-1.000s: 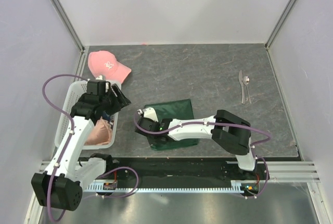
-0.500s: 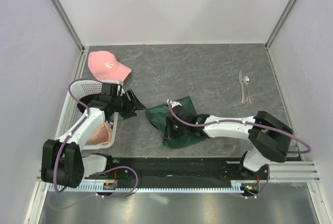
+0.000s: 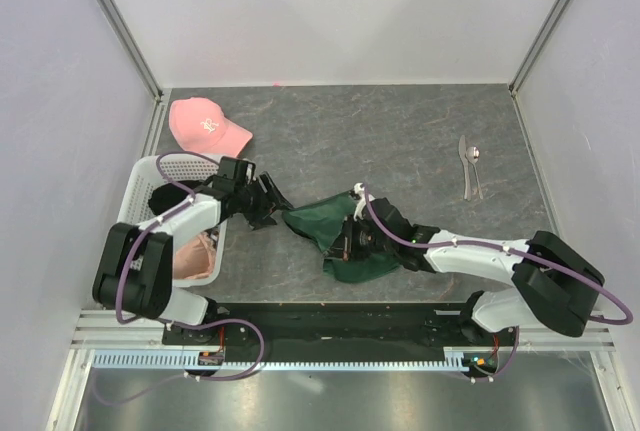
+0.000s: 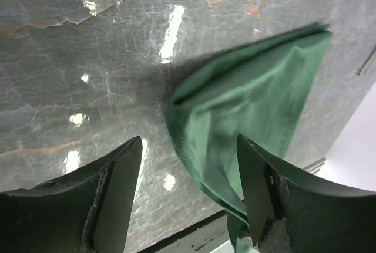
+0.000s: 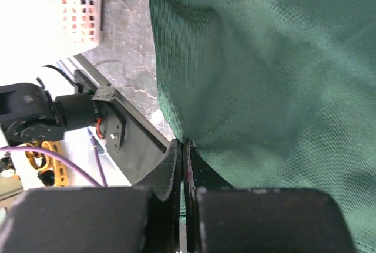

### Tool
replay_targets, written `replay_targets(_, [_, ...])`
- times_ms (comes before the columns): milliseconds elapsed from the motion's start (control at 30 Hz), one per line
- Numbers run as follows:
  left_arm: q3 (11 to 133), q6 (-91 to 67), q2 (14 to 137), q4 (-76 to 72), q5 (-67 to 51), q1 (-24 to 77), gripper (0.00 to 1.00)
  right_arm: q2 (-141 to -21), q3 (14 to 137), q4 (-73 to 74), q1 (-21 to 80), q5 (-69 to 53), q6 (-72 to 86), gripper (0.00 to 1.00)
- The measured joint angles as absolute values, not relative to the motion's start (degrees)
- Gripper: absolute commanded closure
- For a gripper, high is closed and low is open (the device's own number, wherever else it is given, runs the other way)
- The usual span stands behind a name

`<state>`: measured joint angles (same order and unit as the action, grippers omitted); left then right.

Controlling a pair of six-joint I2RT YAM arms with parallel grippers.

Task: Fold the napkin into a case and place the utensils inside
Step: Pick up the lower triangle-folded napkin from the center of the board.

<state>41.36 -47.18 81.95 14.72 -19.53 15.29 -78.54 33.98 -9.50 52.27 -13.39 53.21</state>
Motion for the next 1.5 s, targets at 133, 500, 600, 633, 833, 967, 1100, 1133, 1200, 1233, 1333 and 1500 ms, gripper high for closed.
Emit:
replay_targets(133, [41.9, -48.5, 86.5, 13.0, -18.8, 16.4, 0.27, -76.8, 32.3, -11.1, 50.9, -14.7, 53.9, 1.0])
replay_targets(500, [42.1, -51.3, 91.4, 4.1, -18.7, 19.4, 0.81, -75.4, 28.2, -14.0, 48.6, -17.4, 54.5, 1.0])
replay_targets(600, [42.2, -51.1, 91.4, 3.7, -18.6, 19.6, 0.95, -74.2, 26.5, -14.2, 47.5, -18.2, 54.5, 1.0])
replay_targets(633, [42.4, -50.9, 91.4, 4.0, -18.5, 19.9, 0.98, -73.7, 25.8, -14.5, 47.1, -18.3, 54.5, 1.0])
replay_targets(833, [53.5, -47.0, 92.4, 15.8, -11.9, 25.5, 0.98, -72.8, 22.4, -16.0, 45.9, -21.3, 54.1, 1.0])
replay_targets(967, [66.3, -43.7, 97.8, 25.1, -6.9, 30.4, 0.98, -72.7, 21.3, -17.6, 44.6, -23.0, 52.9, 1.0])
replay_targets(1100, [75.2, -41.8, 103.8, 33.4, 0.5, 34.7, 0.98, -74.8, 21.0, -18.4, 43.7, -24.7, 50.9, 1.0])
replay_targets(1133, [76.4, -41.6, 104.9, 35.1, 1.7, 35.6, 0.98, -75.7, 21.0, -18.3, 43.7, -25.1, 50.5, 1.0])
replay_targets(1200, [78.5, -41.6, 106.7, 37.9, 3.7, 36.9, 0.98, -77.1, 21.0, -18.1, 43.7, -25.7, 49.7, 1.0])
replay_targets(1233, [79.2, -41.6, 107.4, 38.8, 4.4, 37.3, 0.98, -77.6, 21.1, -18.1, 43.7, -25.9, 49.4, 1.0])
replay_targets(1333, [81.5, -42.2, 109.1, 41.0, 6.3, 38.7, 0.98, -79.1, 21.2, -18.5, 43.6, -26.8, 49.2, 0.98])
replay_targets(1500, [82.0, -46.2, 109.4, 42.2, 7.7, 39.4, 0.98, -81.9, 21.7, -19.5, 43.5, -28.3, 49.6, 1.0])
